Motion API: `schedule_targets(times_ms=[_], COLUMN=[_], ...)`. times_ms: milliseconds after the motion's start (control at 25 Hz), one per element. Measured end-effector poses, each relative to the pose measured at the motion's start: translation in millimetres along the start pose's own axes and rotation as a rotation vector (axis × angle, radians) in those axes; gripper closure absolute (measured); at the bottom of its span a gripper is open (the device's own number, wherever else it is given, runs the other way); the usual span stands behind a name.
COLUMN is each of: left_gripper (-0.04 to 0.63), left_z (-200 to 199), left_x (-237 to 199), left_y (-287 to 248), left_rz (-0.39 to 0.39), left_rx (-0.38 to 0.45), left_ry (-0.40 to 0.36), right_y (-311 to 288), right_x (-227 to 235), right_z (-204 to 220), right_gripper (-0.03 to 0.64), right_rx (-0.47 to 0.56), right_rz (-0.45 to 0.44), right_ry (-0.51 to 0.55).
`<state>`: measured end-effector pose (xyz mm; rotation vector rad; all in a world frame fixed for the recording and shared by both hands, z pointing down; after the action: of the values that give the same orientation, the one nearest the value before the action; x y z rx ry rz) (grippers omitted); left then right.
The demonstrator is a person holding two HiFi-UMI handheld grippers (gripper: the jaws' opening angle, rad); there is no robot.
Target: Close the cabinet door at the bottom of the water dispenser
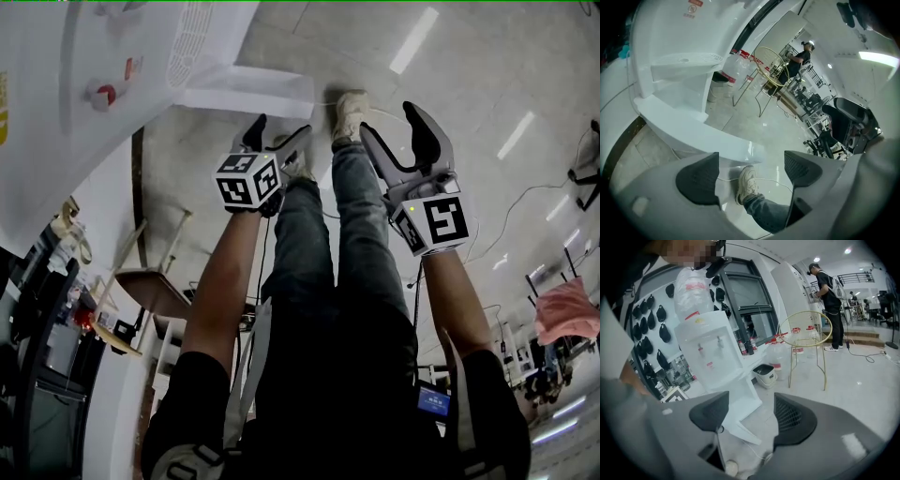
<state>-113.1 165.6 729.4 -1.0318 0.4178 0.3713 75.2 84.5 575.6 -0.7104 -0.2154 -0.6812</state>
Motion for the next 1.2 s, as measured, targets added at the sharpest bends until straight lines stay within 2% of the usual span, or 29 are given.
schedule_targets(times_ms=[600,1200], left_gripper=[0.163,0.169], left_z=[-55,-102], left_x=[-2,-17], left_y=[-32,-51], left_rz=[-0.038,-0.095], left_rx=[0.022,0.097], left_ry=[-0.028,0.037], right_y=[-26,-60], right_x=[34,70], right_z=[-18,-39], right_gripper=[0.319,0.327], right_rx=[-0.028,-0.084], right_rz=[-0.003,-0.037], right_ry=[-0.069,-0.037])
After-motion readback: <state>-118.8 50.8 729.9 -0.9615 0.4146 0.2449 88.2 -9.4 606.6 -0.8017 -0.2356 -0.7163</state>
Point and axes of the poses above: the fingertips, and each gripper's own axes: y backward along the fingers, x to its right, z out of its underside, the point moved 5 cm from there along y, backward along the fingers, and after that the axes turned 6 degrees about -y, right-handed, at the moved point
